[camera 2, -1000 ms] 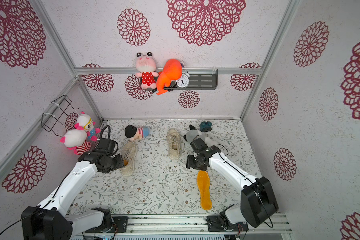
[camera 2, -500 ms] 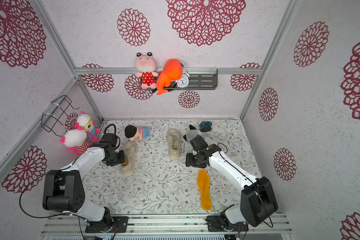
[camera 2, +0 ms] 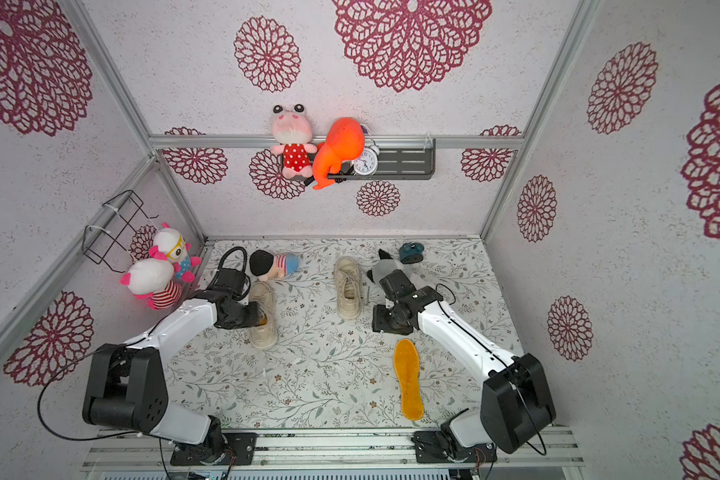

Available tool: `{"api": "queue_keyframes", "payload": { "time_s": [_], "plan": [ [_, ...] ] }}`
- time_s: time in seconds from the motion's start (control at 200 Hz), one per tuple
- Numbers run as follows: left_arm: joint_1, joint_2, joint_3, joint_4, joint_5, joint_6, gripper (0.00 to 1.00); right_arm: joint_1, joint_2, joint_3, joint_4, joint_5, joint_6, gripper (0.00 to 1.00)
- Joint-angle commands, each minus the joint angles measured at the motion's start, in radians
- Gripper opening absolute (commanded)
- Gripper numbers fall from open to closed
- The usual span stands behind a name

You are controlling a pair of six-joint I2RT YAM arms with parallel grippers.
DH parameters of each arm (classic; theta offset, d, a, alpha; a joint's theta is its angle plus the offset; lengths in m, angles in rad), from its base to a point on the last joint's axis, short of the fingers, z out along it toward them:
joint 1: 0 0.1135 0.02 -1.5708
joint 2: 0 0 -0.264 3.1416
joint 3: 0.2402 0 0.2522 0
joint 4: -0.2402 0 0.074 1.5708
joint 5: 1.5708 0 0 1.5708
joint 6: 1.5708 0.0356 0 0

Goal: Remove the insole from the shoe
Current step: Move the shoe to the center of the board.

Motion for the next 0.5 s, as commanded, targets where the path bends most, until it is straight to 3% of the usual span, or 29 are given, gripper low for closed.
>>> {"api": "queue_keyframes", "payload": {
  "time_s": [0.0,0.27,0.495],
  "plan": [
    [-0.109,-0.065,-0.014,0.137,0.017,-0.089,0.0,-0.004,0.021,0.042,-0.014,-0.003,-0.014,0.56],
    [-0.393,0.026,0.012,0.196,-0.049,-0.249,0.0,0.002,0.064,0.055,-0.009,-0.033,-0.007,0.53],
    [-0.509,0.047,-0.004,0.225,-0.077,-0.329,0.0,0.02,0.068,0.048,0.011,-0.075,-0.005,0.53]
  ]
}}
